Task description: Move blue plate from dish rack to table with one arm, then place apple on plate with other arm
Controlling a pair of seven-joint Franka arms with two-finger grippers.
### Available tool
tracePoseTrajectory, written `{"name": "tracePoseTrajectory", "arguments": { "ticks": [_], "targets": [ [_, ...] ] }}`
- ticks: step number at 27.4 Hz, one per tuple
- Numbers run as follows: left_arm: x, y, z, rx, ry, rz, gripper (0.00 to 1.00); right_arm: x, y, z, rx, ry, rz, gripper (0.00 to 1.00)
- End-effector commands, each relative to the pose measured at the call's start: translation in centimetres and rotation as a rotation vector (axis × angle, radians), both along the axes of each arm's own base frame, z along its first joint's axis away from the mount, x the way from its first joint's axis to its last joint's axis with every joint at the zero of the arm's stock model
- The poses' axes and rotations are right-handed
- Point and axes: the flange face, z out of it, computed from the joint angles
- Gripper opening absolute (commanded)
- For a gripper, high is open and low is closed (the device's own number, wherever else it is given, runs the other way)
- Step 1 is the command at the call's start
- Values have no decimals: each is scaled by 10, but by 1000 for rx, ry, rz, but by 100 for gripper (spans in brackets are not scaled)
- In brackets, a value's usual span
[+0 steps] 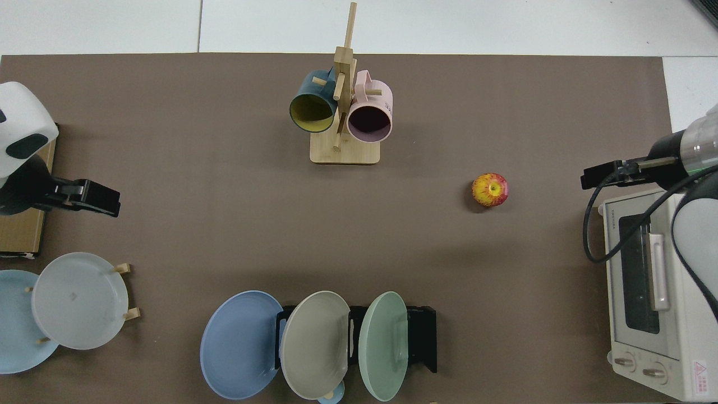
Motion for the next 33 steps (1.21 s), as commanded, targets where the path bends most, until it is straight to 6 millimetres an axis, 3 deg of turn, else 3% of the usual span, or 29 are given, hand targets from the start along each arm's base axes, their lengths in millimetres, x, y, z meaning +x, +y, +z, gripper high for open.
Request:
{"name": "tracePoseTrajectory", "arguments": {
  "ticks": [1, 9, 13, 18, 27, 33],
  "targets": [
    [-14, -1, -2, -13, 9, -8, 100, -4, -8, 1, 3, -4, -1, 100],
    [-22, -2, -8, -13, 19, -8, 100, -4, 0, 2, 9, -5, 12, 100],
    [-41, -5, -18, -11, 32, -14, 100, -4, -2, 2, 11, -5, 8, 100],
    [-75, -13, -44, -54, 7, -14, 100, -4, -1, 1, 11, -4, 10, 100],
    [-125, -70, -105, -54, 31, -33, 100, -4, 3, 3, 12, -5, 16, 100],
    [-150, -93, -150, -22, 65, -69, 99, -5, 2, 3, 3, -5, 16, 100]
  ]
}}
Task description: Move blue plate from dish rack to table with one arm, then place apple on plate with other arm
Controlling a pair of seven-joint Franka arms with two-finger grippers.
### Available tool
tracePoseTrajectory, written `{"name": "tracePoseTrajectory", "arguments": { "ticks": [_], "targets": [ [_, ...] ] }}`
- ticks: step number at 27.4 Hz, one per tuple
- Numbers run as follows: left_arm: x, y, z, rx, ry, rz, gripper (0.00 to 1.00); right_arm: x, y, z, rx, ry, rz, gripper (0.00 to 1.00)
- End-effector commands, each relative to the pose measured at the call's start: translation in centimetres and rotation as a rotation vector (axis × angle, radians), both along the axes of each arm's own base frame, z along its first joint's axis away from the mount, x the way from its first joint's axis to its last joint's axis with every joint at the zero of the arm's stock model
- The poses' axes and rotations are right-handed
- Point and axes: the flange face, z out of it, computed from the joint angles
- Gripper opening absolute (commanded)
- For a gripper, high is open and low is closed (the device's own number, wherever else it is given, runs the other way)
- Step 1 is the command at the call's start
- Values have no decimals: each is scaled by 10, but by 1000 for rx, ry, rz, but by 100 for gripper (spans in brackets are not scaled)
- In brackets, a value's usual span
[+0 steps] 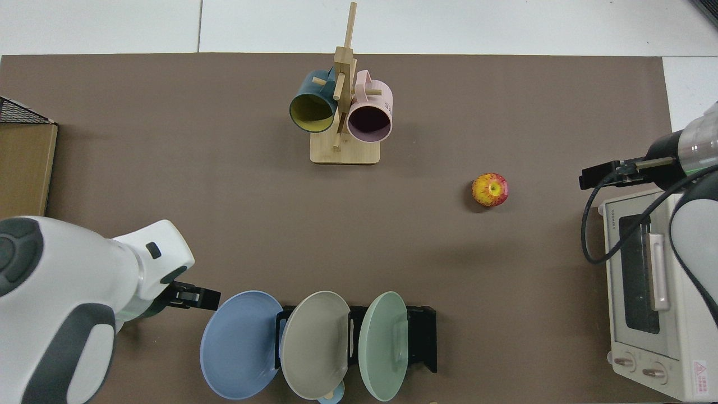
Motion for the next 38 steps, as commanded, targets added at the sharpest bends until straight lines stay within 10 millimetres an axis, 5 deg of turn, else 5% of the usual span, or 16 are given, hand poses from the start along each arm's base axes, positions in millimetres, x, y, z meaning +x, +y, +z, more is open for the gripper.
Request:
{"name": "tracePoseTrajectory", "arguments": {
  "ticks": [1, 9, 18, 26, 31, 35, 38],
  "targets": [
    [-31, -11, -35, 17, -10, -2, 99, -5, -1, 3, 5, -6, 10, 100],
    [-57, -29, -80, 66, 36, -36, 99, 2, 26, -1, 7, -30, -48, 100],
    [-69, -26, -87, 90, 124, -30, 97, 20, 48, -26, 18, -49, -72, 100],
    [-71, -34, -86, 63, 136, 21, 62, 31, 76, -55, 19, -36, -98, 100],
    [-71, -39, -85, 60, 130, 18, 25, 33, 85, -94, 13, -21, -101, 100],
    [-71, -43, -80, 62, 126, 7, 10, 30, 90, -115, 10, -28, -115, 100],
    [-69, -45, -72, 60, 121, 6, 9, 28, 90, -131, 1, -8, -122, 100]
  ]
}}
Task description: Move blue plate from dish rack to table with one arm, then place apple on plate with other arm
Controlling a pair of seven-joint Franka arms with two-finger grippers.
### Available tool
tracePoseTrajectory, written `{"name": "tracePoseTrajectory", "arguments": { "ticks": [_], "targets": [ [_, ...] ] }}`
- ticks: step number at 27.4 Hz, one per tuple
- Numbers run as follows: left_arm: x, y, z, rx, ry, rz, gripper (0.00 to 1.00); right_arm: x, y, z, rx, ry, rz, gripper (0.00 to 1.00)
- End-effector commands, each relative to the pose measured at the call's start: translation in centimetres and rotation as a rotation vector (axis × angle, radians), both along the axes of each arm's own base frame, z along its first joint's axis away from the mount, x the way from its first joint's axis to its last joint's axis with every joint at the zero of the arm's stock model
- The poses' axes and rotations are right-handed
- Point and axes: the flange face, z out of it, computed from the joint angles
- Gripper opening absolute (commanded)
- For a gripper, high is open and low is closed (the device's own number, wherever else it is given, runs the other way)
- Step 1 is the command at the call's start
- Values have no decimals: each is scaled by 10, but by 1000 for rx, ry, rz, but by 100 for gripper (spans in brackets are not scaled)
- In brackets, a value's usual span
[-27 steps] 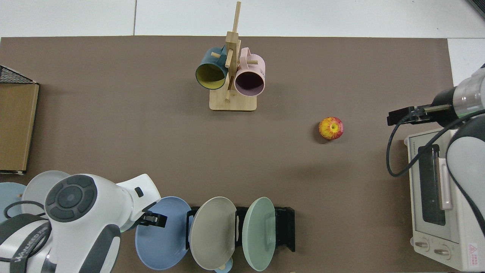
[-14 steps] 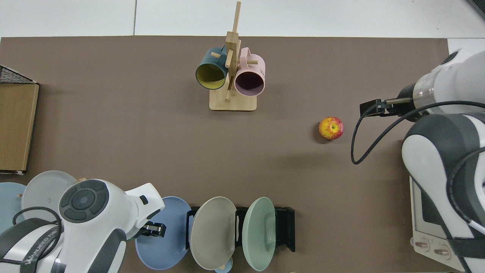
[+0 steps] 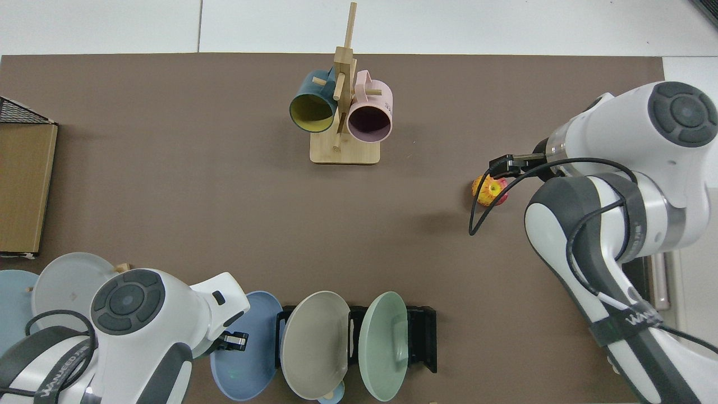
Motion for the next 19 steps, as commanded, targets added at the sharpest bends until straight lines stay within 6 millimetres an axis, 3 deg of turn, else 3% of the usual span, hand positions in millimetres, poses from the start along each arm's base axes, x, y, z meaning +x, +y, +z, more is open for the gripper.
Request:
{"name": "tracePoseTrajectory", "arguments": {
  "ticks": [1, 12, 19],
  "targets": [
    [-4, -7, 15, -7, -10, 7, 9, -5, 1, -24, 1, 13, -30, 100],
    [14, -4, 78, 31, -50, 18, 0, 7, 3, -79, -7, 5, -35, 100],
    [42, 35, 108, 18, -126, 88, 0, 11, 13, -111, -10, -5, -23, 100]
  ]
}}
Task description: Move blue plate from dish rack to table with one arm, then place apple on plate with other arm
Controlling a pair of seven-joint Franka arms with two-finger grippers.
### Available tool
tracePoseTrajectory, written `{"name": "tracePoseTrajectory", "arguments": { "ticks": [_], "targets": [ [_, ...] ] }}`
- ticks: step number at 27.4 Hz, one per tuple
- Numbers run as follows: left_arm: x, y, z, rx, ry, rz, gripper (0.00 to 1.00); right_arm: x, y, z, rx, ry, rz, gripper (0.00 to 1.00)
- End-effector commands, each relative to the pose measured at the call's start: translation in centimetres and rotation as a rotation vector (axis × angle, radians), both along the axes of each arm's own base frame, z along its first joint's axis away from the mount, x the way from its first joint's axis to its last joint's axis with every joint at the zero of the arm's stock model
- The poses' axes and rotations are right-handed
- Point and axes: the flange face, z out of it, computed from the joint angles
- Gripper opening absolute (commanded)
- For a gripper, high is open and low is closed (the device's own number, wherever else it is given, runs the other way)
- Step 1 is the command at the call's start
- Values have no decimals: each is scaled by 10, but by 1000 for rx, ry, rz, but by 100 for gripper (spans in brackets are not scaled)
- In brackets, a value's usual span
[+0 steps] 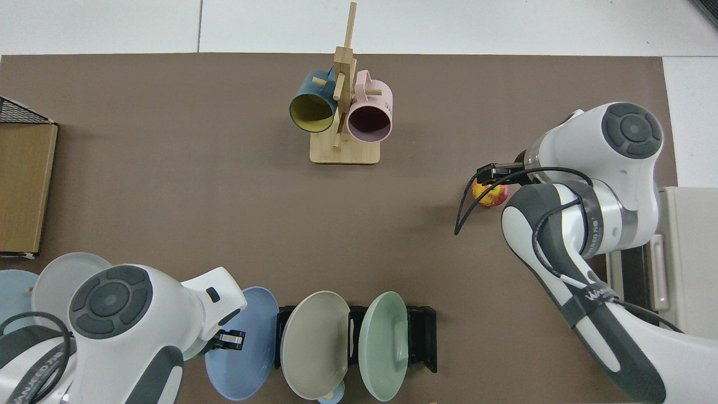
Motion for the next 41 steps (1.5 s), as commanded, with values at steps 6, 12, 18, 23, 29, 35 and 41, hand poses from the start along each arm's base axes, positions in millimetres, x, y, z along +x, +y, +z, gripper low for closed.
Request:
{"name": "tracePoseTrajectory", "arguments": {
  "ticks": [6, 12, 18, 23, 29, 35, 41],
  "targets": [
    [52, 67, 23, -78, -100, 111, 0, 6, 5, -44, 2, -27, -19, 100],
    [83, 94, 9, -163, -170, 155, 0, 5, 5, -61, -2, -19, -21, 100],
    [113, 111, -11, -223, -210, 235, 0, 3, 4, -65, -4, -11, -14, 99],
    [133, 109, -40, -343, -151, 334, 0, 1, 3, -68, -6, -5, -5, 90],
    [152, 92, -89, -415, -118, 304, 0, 0, 3, -69, -6, 8, -1, 19],
    [159, 64, -118, -514, -100, 325, 0, 2, 4, -62, -8, 27, 3, 0],
    [155, 25, -135, -564, -70, 258, 0, 12, 7, -35, -5, 30, 8, 0]
  ]
}}
